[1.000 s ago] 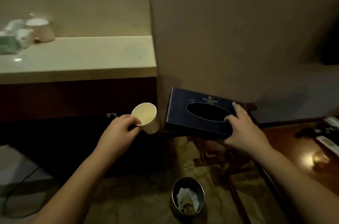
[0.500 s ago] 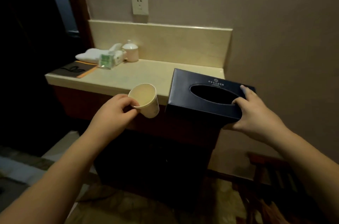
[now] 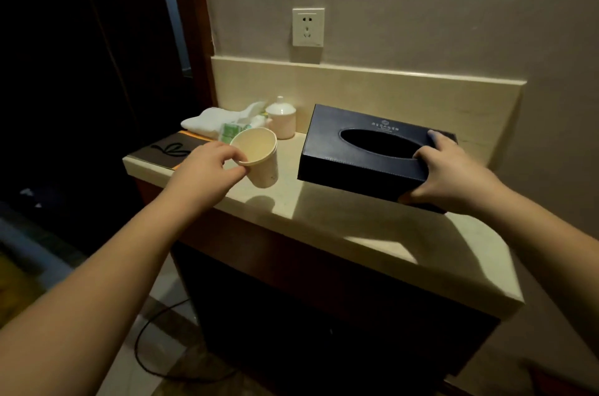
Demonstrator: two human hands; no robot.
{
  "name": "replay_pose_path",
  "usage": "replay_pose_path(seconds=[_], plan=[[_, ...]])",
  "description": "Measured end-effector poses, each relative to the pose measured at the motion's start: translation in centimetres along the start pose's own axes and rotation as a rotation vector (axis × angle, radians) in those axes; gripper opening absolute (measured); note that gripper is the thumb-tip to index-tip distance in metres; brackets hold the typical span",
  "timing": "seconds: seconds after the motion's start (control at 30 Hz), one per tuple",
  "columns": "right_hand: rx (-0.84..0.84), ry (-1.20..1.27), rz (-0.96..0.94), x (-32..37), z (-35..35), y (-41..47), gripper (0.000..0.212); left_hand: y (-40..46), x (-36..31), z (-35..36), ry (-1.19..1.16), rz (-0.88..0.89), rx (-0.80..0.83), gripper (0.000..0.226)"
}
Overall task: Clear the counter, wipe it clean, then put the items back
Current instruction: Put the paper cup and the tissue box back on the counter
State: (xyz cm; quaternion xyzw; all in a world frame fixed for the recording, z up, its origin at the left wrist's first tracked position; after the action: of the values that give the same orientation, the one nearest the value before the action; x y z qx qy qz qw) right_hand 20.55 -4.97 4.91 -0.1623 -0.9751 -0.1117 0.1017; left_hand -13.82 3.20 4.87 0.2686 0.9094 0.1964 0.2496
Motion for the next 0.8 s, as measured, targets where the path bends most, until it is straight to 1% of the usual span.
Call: replay_pose_path(seconds=[0.17,0.27,0.4,0.6,0.8], plan=[[0.012,-0.036,0.012,1.5,1.5,4.2,0.073,3.9,2.9,1.7,0.065,-0.042,0.057,0.014],[0.074,-0.033,0.015,2.0,2.5,6.4,0.074,5.8,4.3,3.0,0.098,-0.046,0.124,0.017],[0.106,-0.063,0.041,3.0,4.0,9.1,0.077,8.5,6.0,4.6,0.113,-0.028,0.177,0.024],[0.166,-0.124,0.121,4.4,5.6,12.7,0.081,13.2,8.3,6.8,0.099,0.036,0.228,0.026],[0.207,-0.161,0.179,5.7,6.8,15.7,0.079,16.4,10.9,8.3,0.176,0.094,0.288,0.033]])
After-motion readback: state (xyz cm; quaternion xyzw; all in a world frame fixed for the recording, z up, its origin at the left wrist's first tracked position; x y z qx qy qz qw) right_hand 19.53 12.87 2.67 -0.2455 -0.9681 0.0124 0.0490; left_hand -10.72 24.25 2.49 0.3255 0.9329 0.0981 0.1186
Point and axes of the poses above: each hand's wrist, its own y-axis towards the middle knuckle, its own z-axis out of the palm, x = y × z, the point moved 5 cm from there along y, towards the middle knuckle, and after that the axes turned 12 degrees about z, right-handed, at the moved point
